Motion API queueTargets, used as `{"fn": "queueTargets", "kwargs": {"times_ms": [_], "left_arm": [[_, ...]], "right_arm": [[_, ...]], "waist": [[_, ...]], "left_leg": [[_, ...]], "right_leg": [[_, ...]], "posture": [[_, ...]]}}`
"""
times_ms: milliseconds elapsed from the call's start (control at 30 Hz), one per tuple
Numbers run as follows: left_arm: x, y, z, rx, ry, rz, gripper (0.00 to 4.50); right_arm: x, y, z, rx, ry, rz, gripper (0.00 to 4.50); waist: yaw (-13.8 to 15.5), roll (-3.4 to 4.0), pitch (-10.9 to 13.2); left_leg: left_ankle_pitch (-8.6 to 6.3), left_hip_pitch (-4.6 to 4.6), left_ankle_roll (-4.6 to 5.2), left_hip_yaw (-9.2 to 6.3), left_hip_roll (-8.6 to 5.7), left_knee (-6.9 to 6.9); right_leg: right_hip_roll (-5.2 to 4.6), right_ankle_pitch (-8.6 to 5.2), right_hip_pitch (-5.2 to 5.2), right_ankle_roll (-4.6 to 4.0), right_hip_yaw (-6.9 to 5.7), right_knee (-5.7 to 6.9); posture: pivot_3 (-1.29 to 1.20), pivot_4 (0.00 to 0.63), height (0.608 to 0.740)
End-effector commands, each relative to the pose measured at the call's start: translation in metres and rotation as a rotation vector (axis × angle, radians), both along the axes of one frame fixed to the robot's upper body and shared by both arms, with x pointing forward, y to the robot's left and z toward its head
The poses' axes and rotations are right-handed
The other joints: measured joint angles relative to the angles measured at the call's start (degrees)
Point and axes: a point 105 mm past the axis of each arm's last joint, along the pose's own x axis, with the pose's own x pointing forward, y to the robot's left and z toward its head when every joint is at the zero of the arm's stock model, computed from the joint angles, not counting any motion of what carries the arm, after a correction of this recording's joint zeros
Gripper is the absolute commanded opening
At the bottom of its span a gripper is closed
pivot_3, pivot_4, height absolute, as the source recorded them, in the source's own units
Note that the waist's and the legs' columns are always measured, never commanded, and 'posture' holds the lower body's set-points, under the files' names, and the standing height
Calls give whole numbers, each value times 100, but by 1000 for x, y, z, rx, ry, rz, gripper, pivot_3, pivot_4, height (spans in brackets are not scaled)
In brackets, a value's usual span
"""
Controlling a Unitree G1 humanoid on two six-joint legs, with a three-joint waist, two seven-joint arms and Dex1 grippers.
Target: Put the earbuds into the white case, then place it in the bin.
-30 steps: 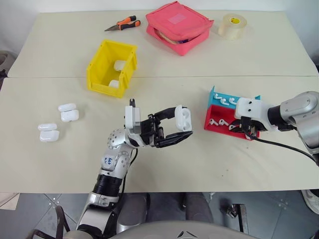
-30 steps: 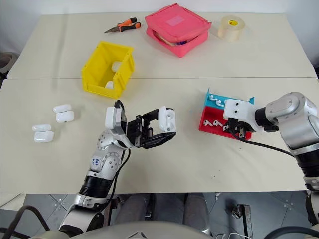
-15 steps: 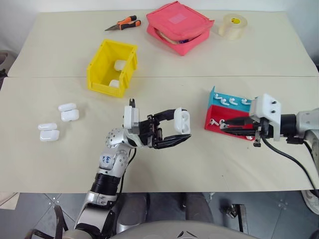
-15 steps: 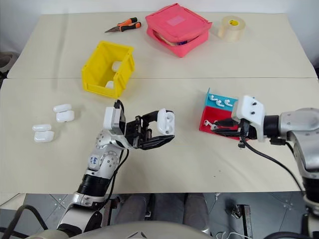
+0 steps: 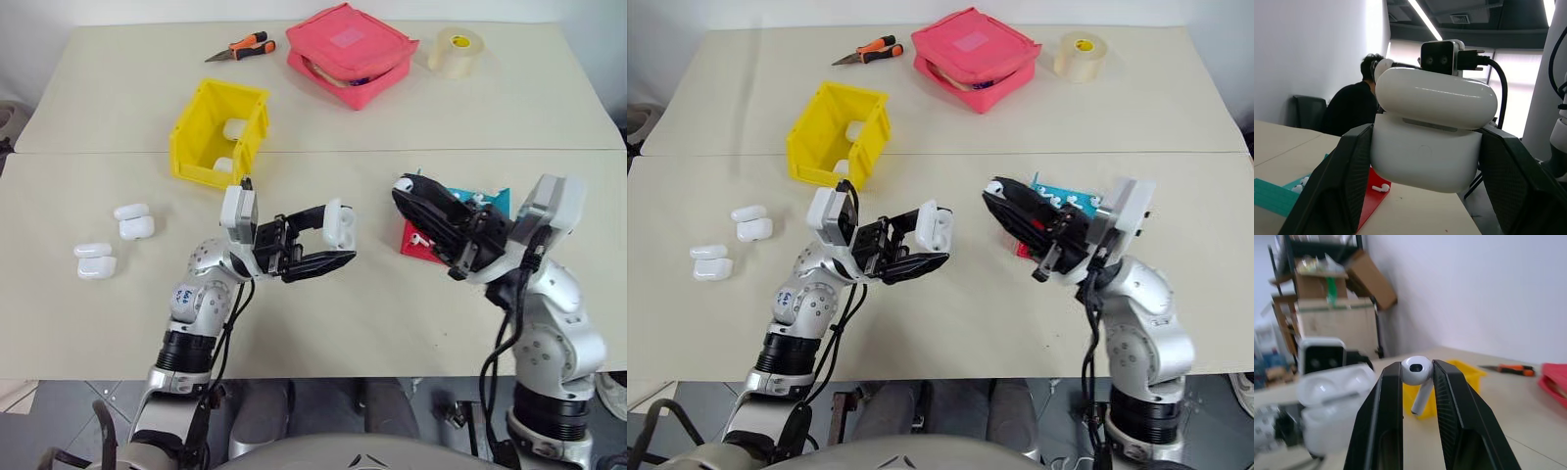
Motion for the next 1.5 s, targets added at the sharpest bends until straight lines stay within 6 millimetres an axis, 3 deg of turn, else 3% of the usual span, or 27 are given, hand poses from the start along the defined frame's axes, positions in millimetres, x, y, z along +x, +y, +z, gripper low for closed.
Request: {"fn": "queueTargets", "kwargs": {"times_ms": [33,300,933,1433,1500], "left_arm": [[-6,0,15,-19,-44,-23,2901],[-9,-1,17,-18,-32,-26,2901],[-11,-5,16,-19,-52,-59,2901],[-4,-9,19,-71,-88,-21,2901],[-5,-10,19,-71,-91,-23,2901]], "right_arm": [[-11,14,6,26,-59,48,512],[-8,25,0,25,-68,75,512],[9,28,-22,-67,9,91,512],[7,25,-28,-125,103,176,512],[6,25,-25,-121,107,195,1254]], "waist": [[-10,0,0],[-36,0,0],[-103,0,0],[-120,0,0],[-117,0,0]], "left_leg": [[0,0,0,0,0,-2],[0,1,0,1,1,-3],[0,1,0,1,2,-4],[0,0,0,1,3,-4],[0,0,0,1,3,-5]], "right_leg": [[0,0,-1,0,0,0],[1,-1,-1,-1,0,2],[1,-1,-1,-2,0,1],[1,-1,-2,-3,-1,0],[1,-1,-2,-3,-1,0]], "posture": [[0,150,740],[0,150,740],[0,150,740],[0,150,740],[0,150,740]]}}
